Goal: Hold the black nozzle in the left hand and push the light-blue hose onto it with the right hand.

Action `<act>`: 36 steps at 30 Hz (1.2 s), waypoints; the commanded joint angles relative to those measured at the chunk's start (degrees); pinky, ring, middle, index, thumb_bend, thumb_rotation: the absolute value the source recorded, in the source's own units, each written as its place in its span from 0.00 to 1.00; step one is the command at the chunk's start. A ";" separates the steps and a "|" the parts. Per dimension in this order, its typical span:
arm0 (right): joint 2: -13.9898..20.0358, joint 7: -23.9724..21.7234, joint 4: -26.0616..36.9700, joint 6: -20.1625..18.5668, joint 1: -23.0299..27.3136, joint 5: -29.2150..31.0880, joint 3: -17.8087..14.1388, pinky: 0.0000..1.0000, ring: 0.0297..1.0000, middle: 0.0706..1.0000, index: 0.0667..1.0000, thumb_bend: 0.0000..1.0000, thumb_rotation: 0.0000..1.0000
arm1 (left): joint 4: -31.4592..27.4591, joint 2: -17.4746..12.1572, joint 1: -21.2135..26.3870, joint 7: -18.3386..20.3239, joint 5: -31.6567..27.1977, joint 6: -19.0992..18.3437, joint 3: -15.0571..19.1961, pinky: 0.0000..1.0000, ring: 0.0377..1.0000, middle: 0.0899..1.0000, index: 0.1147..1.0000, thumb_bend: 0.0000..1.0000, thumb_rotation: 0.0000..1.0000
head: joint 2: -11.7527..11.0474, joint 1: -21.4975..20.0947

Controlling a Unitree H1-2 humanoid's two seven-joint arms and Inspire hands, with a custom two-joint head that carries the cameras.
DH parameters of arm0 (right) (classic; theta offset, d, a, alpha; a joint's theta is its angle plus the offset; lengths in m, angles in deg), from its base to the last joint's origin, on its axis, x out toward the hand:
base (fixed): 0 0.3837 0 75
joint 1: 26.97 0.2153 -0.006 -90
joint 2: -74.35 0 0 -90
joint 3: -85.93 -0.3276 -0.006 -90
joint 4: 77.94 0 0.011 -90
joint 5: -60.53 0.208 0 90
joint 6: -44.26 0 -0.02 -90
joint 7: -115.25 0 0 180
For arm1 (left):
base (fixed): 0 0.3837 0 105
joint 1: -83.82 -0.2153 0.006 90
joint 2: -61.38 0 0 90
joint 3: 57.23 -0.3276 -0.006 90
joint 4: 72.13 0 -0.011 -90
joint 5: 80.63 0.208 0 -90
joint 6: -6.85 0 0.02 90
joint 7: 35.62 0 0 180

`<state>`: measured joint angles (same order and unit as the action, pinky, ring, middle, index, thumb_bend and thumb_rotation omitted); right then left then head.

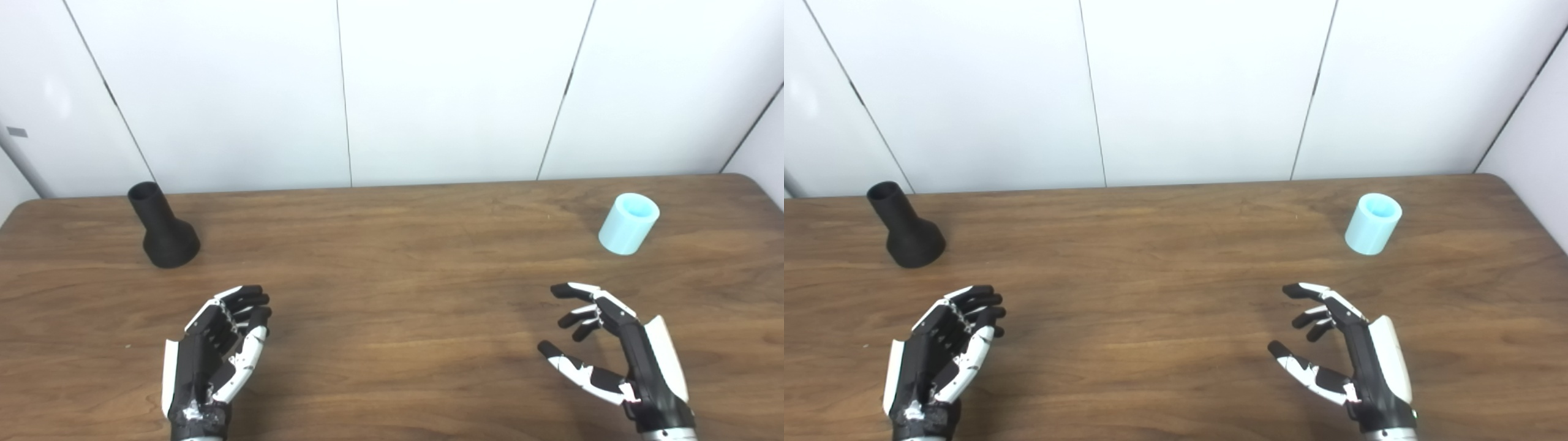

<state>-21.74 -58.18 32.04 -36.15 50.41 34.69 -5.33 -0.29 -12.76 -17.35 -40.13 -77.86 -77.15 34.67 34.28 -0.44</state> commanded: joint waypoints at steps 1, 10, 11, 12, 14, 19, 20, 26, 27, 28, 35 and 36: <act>0.29 0.07 2.10 1.18 0.38 0.74 -0.60 0.35 0.48 0.68 0.66 0.31 0.00 | -0.97 1.14 -4.40 -0.61 0.84 2.67 -0.21 0.51 0.60 0.61 0.59 0.29 0.13 | 0.07 0.03; -0.07 0.25 2.43 1.40 -0.18 0.01 -0.42 0.36 0.48 0.68 0.66 0.31 0.00 | -1.83 0.84 -4.91 -0.43 0.83 2.14 -0.12 0.51 0.59 0.61 0.59 0.29 0.14 | 0.22 -0.54; -0.13 0.25 2.50 1.34 -0.21 -0.06 -0.40 0.35 0.47 0.68 0.66 0.31 0.00 | -1.81 0.88 -4.92 -0.48 0.85 2.13 -0.08 0.51 0.59 0.61 0.59 0.29 0.14 | 0.22 -0.54; -0.14 0.18 2.59 1.20 -0.23 -0.07 -0.41 0.37 0.49 0.68 0.66 0.31 0.00 | -1.69 0.94 -4.91 -0.53 0.83 2.22 -0.05 0.51 0.59 0.61 0.59 0.30 0.15 | 0.19 -0.47; 0.15 0.03 2.57 1.21 -0.23 0.26 -0.61 0.38 0.52 0.68 0.65 0.31 0.00 | -1.37 1.21 -4.88 -0.73 1.05 2.50 -0.14 0.51 0.60 0.61 0.59 0.30 0.16 | 0.01 0.65; 1.54 -0.73 2.27 1.33 -0.05 2.39 -2.00 0.40 0.55 0.68 0.64 0.30 0.00 | -1.91 2.22 -5.08 -1.01 2.58 2.01 -1.66 0.52 0.59 0.61 0.59 0.31 0.18 | 0.30 8.81; 1.76 -0.84 2.10 1.37 0.02 2.57 -2.39 0.40 0.54 0.68 0.64 0.30 0.00 | -2.16 2.50 -5.13 -1.17 3.14 1.61 -2.10 0.52 0.59 0.61 0.59 0.32 0.19 | 0.31 9.94; 3.42 -1.13 1.30 1.58 0.56 3.09 -4.25 0.53 0.64 0.68 0.65 0.26 0.00 | -2.74 4.41 -4.66 -3.10 7.06 -0.50 -5.38 0.53 0.61 0.62 0.59 0.34 0.24 | 0.26 17.86; 3.55 -1.28 1.24 1.40 0.56 3.78 -4.50 0.53 0.65 0.69 0.65 0.26 0.00 | -2.68 4.60 -4.56 -3.36 7.51 -0.68 -5.89 0.53 0.61 0.62 0.60 0.34 0.24 | 0.18 18.79; 3.65 -1.50 1.24 1.16 0.53 4.48 -4.69 0.51 0.64 0.68 0.65 0.25 0.03 | -2.63 4.77 -4.46 -3.65 8.03 -0.88 -6.35 0.53 0.62 0.63 0.60 0.33 0.25 | 0.08 19.08; 4.50 -2.47 0.55 1.88 0.92 7.78 -5.45 0.52 0.66 0.69 0.65 0.25 0.14 | -0.85 5.10 -3.44 -5.49 9.30 0.44 -8.21 0.53 0.61 0.62 0.59 0.31 0.27 | -0.52 22.49; 4.56 -2.53 0.56 1.76 0.92 7.82 -5.46 0.52 0.66 0.69 0.65 0.25 0.18 | -0.60 5.09 -3.32 -5.67 9.19 0.72 -8.31 0.53 0.60 0.62 0.59 0.31 0.28 | -0.52 22.49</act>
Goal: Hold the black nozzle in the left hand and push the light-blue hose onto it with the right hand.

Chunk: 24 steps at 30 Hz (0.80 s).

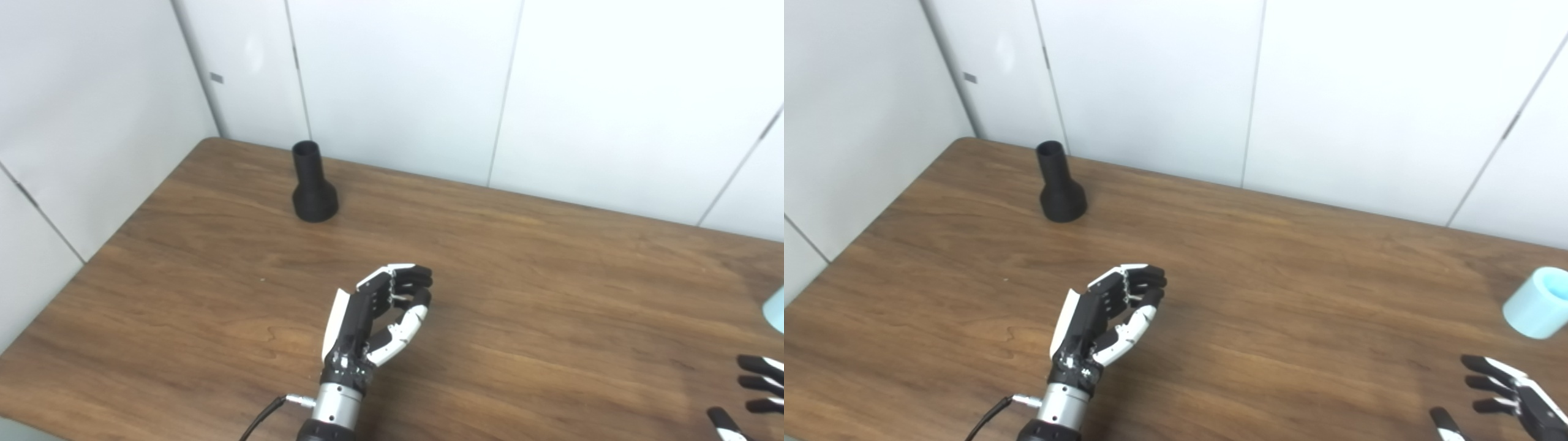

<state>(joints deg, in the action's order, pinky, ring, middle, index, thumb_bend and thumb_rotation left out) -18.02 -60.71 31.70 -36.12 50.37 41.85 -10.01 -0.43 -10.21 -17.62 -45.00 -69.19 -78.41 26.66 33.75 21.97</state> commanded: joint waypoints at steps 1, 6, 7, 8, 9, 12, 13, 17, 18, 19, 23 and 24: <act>0.85 -0.01 0.79 1.68 1.02 0.80 -0.76 0.51 0.65 0.69 0.66 0.25 0.23 | -0.16 2.49 -2.90 -0.98 0.49 2.27 -0.34 0.53 0.60 0.61 0.59 0.31 0.28 | -0.20 0.15; 0.57 0.04 -0.35 2.00 1.41 0.84 -0.45 0.49 0.64 0.69 0.66 0.27 0.36 | 1.07 2.40 -2.19 -2.38 0.86 2.28 0.19 0.52 0.60 0.61 0.58 0.29 0.26 | -1.35 0.63; 0.51 0.11 -0.62 2.18 1.49 0.61 -0.41 0.48 0.64 0.69 0.67 0.26 0.38 | 1.30 2.44 -2.04 -2.66 0.83 2.43 0.35 0.52 0.60 0.61 0.58 0.30 0.25 | -1.35 0.63; 0.49 0.16 -0.87 2.25 1.57 0.36 -0.39 0.48 0.63 0.69 0.67 0.26 0.38 | 1.48 2.59 -1.88 -3.09 0.83 2.59 0.60 0.52 0.60 0.61 0.58 0.30 0.25 | -1.64 0.72; 0.45 0.23 -1.05 2.31 1.65 0.24 -0.39 0.47 0.63 0.69 0.67 0.26 0.41 | 1.41 2.83 -1.75 -3.55 0.82 2.48 0.87 0.52 0.60 0.61 0.58 0.30 0.26 | -1.67 0.94; 0.51 0.43 -1.79 2.94 1.91 -0.02 -0.40 0.47 0.63 0.68 0.66 0.26 0.44 | 0.01 2.84 -1.48 -3.62 -0.42 1.03 1.35 0.53 0.60 0.61 0.58 0.34 0.29 | -1.66 1.23; 0.58 0.48 -2.12 3.25 2.03 -0.02 -0.39 0.47 0.63 0.68 0.66 0.27 0.45 | -0.44 2.69 -1.36 -3.42 -0.83 0.50 1.45 0.54 0.61 0.62 0.59 0.42 0.35 | -1.71 1.32; 0.89 0.49 -3.53 3.95 2.52 0.00 -0.41 0.49 0.64 0.69 0.66 0.27 0.50 | -3.42 -0.29 -0.25 -1.27 0.97 -2.85 1.86 0.56 0.64 0.66 0.66 0.67 0.44 | -2.26 1.87; 0.93 0.52 -3.83 4.18 2.61 -0.01 -0.45 0.49 0.65 0.69 0.65 0.27 0.51 | -3.87 -0.77 -0.08 -0.77 1.24 -3.52 1.98 0.59 0.67 0.69 0.69 0.74 0.46 | -2.26 1.87; 0.99 0.55 -4.13 4.19 2.73 -0.10 -0.53 0.50 0.65 0.69 0.65 0.27 0.51 | -4.65 -2.32 0.32 0.30 1.98 -4.67 2.49 0.60 0.68 0.70 0.71 0.76 0.47 | -2.59 2.35; 1.45 0.55 -5.60 5.00 3.31 0.09 -0.81 0.47 0.64 0.69 0.64 0.27 0.55 | -4.92 -7.49 1.45 3.41 4.33 -7.68 5.92 0.86 0.87 0.84 0.88 0.87 0.51 | -2.81 3.44; 1.55 0.63 -5.98 5.30 3.45 0.04 -0.85 0.47 0.63 0.69 0.64 0.28 0.57 | -3.78 -8.43 1.66 3.68 3.47 -7.19 7.31 0.90 0.90 0.87 0.91 0.89 0.50 | -2.83 3.58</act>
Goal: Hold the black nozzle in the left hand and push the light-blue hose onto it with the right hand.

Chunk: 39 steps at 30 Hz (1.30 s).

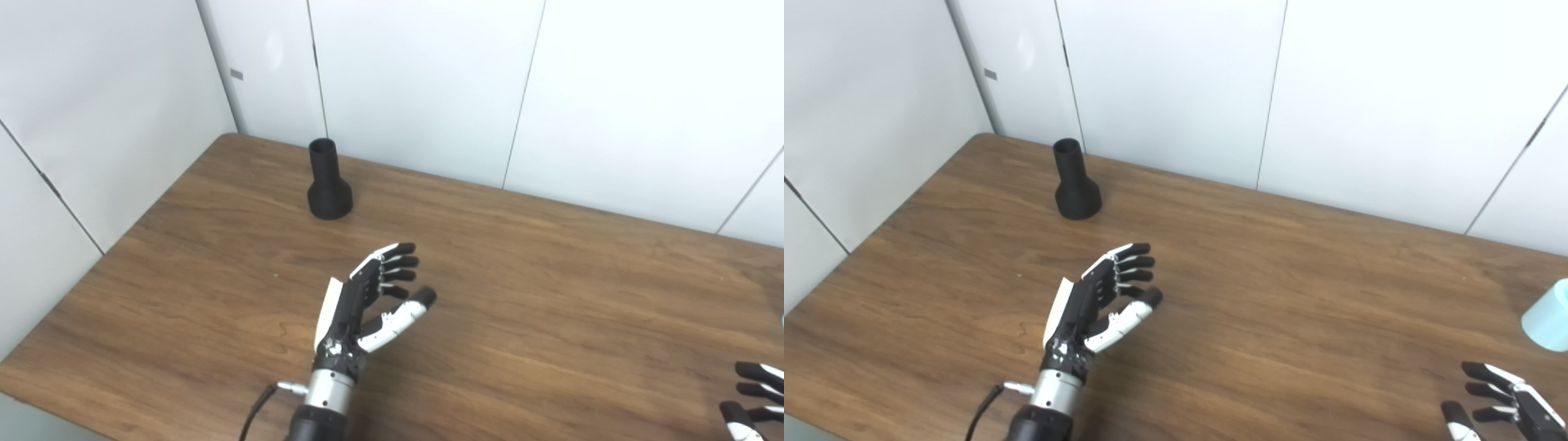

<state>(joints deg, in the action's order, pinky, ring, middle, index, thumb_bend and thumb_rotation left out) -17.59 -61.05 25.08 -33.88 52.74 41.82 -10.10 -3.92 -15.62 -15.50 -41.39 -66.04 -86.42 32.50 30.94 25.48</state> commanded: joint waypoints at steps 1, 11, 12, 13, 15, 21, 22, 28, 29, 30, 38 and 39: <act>1.26 1.04 0.26 3.31 1.25 0.06 -0.80 0.46 0.63 0.68 0.65 0.30 0.61 | 0.89 -3.79 -0.18 -0.21 0.18 1.60 2.82 0.92 0.92 0.89 0.93 0.91 0.49 | 0.01 0.28; 2.23 1.54 -2.84 3.96 3.20 -0.41 -1.17 0.25 0.41 0.67 0.67 0.31 0.69 | 6.03 -7.06 3.29 -4.29 1.59 4.37 10.30 0.84 0.88 0.88 0.93 0.90 0.39 | -1.12 2.98; 2.35 1.54 -3.32 4.28 3.44 -0.38 -1.20 0.26 0.42 0.66 0.67 0.31 0.69 | 6.64 -7.06 3.68 -4.60 1.48 4.62 10.84 0.86 0.90 0.89 0.94 0.89 0.38 | -1.25 3.18; 2.44 1.44 -3.64 4.30 3.65 -0.24 -1.24 0.28 0.45 0.66 0.67 0.32 0.69 | 7.32 -6.99 4.17 -5.20 1.52 5.11 11.39 0.87 0.91 0.90 0.95 0.89 0.36 | -1.50 3.52; 2.65 1.42 -4.30 4.52 3.98 0.12 -1.30 0.29 0.45 0.66 0.67 0.32 0.68 | 8.42 -6.83 5.20 -6.42 1.78 5.85 12.37 0.86 0.91 0.91 0.94 0.88 0.35 | -1.62 3.96; 2.47 1.21 -5.13 3.55 4.54 1.67 -1.67 0.21 0.35 0.60 0.66 0.42 0.82 | 9.60 -7.75 9.48 -7.22 2.04 2.90 14.01 0.88 0.93 0.94 0.97 0.86 0.36 | -1.77 4.55; 2.52 1.17 -5.38 3.79 4.65 1.82 -1.61 0.19 0.33 0.59 0.65 0.42 0.82 | 9.68 -8.35 10.23 -6.64 2.39 1.59 14.00 0.90 0.94 0.95 0.98 0.87 0.37 | -1.91 4.73; 2.81 1.22 -6.23 4.69 5.21 1.68 -1.34 0.17 0.31 0.62 0.66 0.43 0.84 | 11.50 -11.88 15.14 -3.73 4.08 -7.21 13.23 0.89 0.97 0.98 1.00 0.99 0.43 | -1.99 4.81; 2.75 1.18 -6.12 4.45 5.22 1.70 -1.34 0.16 0.29 0.61 0.66 0.43 0.84 | 11.86 -12.24 15.92 -3.54 4.54 -8.79 13.01 0.89 0.97 0.99 1.00 1.00 0.42 | -2.06 4.85; 2.72 1.16 -6.05 4.30 5.21 1.73 -1.34 0.17 0.31 0.62 0.66 0.43 0.84 | 12.03 -12.48 16.41 -3.42 4.87 -9.94 12.83 0.88 0.97 0.99 1.00 1.00 0.42 | -2.06 4.85; 2.72 0.98 -5.84 4.18 4.98 2.01 -1.33 0.16 0.29 0.61 0.65 0.42 0.82 | 17.37 -15.38 21.24 -0.92 6.08 -16.18 10.23 0.84 0.95 1.00 1.00 1.00 0.39 | -1.99 4.32; 2.72 1.07 -6.00 4.41 4.96 1.98 -1.33 0.16 0.29 0.60 0.65 0.43 0.82 | 17.99 -15.65 21.55 -0.76 6.30 -16.30 9.94 0.83 0.94 1.00 1.00 1.00 0.39 | -1.99 4.32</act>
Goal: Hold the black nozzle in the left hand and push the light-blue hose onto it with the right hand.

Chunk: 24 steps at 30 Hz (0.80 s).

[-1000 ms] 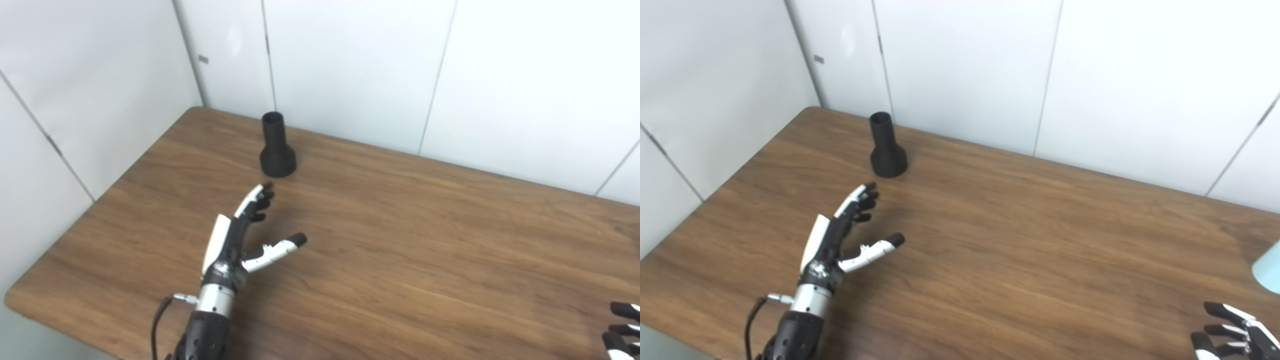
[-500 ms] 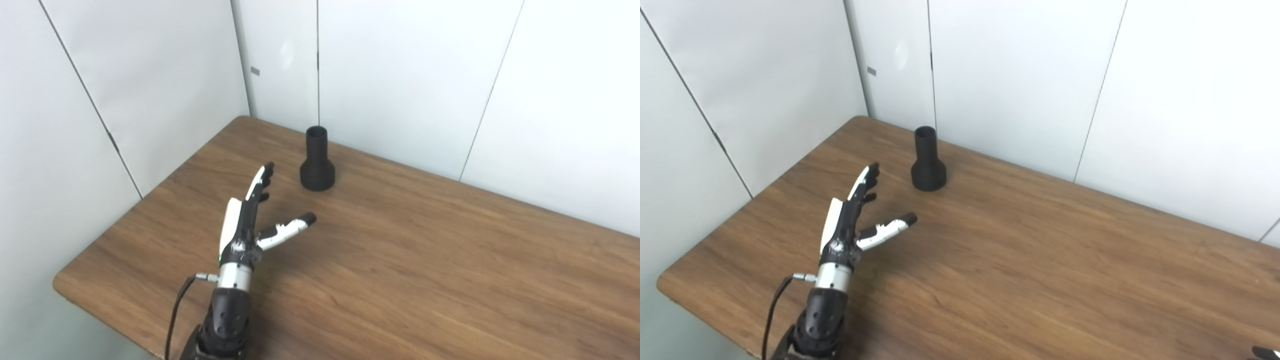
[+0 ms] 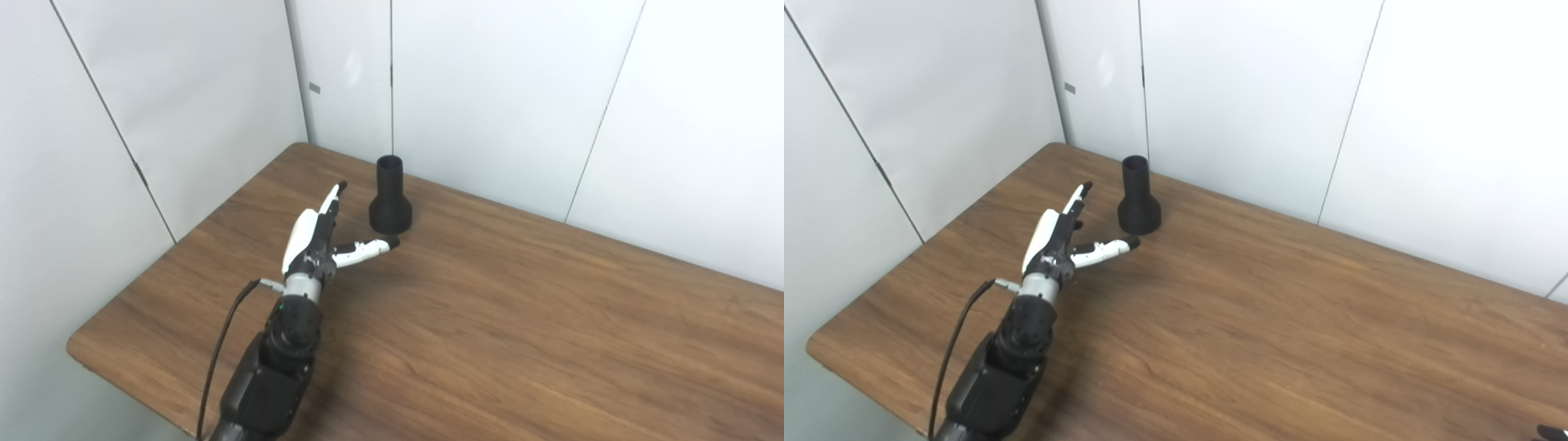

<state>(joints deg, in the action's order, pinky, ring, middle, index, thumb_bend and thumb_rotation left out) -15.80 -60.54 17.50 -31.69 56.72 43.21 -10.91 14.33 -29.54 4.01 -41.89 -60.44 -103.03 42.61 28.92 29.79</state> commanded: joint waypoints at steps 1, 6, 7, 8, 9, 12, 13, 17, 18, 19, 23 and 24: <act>0.98 0.70 1.36 2.69 1.03 0.53 -0.53 0.16 0.29 0.60 0.65 0.43 0.82 | 0.73 -2.22 2.56 0.11 1.01 0.00 -0.65 0.82 0.94 1.00 1.00 1.00 0.39 | -0.02 -0.20; 1.02 0.77 1.04 3.72 1.15 0.99 -0.65 0.18 0.31 0.59 0.65 0.45 0.83 | 4.54 -3.80 4.16 1.06 1.25 0.46 -2.68 0.80 0.91 0.98 1.00 1.00 0.38 | -0.06 -0.52; 1.05 0.70 1.05 3.72 1.13 1.00 -0.66 0.18 0.31 0.59 0.65 0.45 0.83 | 5.22 -4.00 4.54 1.30 1.27 0.09 -3.14 0.80 0.91 0.97 1.00 1.00 0.39 | -0.06 -0.52; 1.08 0.66 1.03 3.77 1.10 0.98 -0.66 0.17 0.30 0.58 0.64 0.45 0.83 | 5.86 -4.14 4.98 1.57 1.33 -0.67 -3.57 0.81 0.92 0.98 1.00 1.00 0.39 | -0.06 -0.52; 1.09 0.62 1.02 3.81 1.08 1.00 -0.66 0.18 0.31 0.58 0.65 0.44 0.83 | 6.57 -4.25 5.37 1.68 1.35 -1.10 -3.90 0.82 0.92 0.99 1.00 1.00 0.38 | -0.06 -0.52; 1.08 0.50 1.31 3.83 0.93 1.19 -0.65 0.21 0.36 0.60 0.64 0.45 0.82 | 9.28 -4.75 6.42 1.02 2.30 -0.26 -5.32 0.79 0.89 0.98 1.00 1.00 0.39 | -0.12 -1.08; 1.09 0.57 1.37 3.93 0.88 1.15 -0.70 0.21 0.36 0.61 0.64 0.45 0.82 | 10.06 -4.84 6.68 0.77 2.61 0.20 -5.74 0.78 0.89 0.98 1.00 1.00 0.40 | -0.08 -1.35; 1.13 0.71 1.42 4.09 0.94 1.08 -0.91 0.15 0.27 0.58 0.64 0.48 0.84 | 12.89 -4.51 7.55 0.35 1.92 1.64 -6.06 0.82 0.93 0.99 1.00 1.00 0.42 | -0.02 -1.47; 1.16 0.70 1.49 4.01 0.96 0.93 -0.91 0.13 0.22 0.55 0.64 0.49 0.84 | 13.63 -4.44 7.80 0.34 1.71 1.82 -6.09 0.84 0.95 1.00 1.00 1.00 0.43 | 0.05 -1.99; 1.23 0.73 1.39 4.20 0.98 0.79 -0.90 0.13 0.22 0.55 0.63 0.49 0.85 | 14.51 -4.42 8.11 0.23 1.80 1.97 -6.24 0.84 0.96 1.00 1.00 1.00 0.42 | 0.05 -1.99; 1.35 0.57 1.33 4.63 0.93 1.04 -0.85 0.25 0.40 0.57 0.63 0.49 0.84 | 17.64 -4.29 9.32 -0.25 1.68 2.63 -6.49 0.86 0.97 0.99 1.00 1.00 0.41 | 0.05 -1.99; 1.36 0.56 1.23 4.83 0.95 1.18 -0.84 0.20 0.33 0.58 0.64 0.49 0.84 | 18.17 -4.28 9.55 -0.39 1.74 2.72 -6.60 0.87 0.97 0.99 1.00 1.00 0.40 | 0.05 -1.99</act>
<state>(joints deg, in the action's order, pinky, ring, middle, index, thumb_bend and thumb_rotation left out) -15.71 -60.50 17.45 -29.48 56.66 43.59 -11.05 30.58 -34.26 12.98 -44.07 -57.84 -100.10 37.46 28.92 27.86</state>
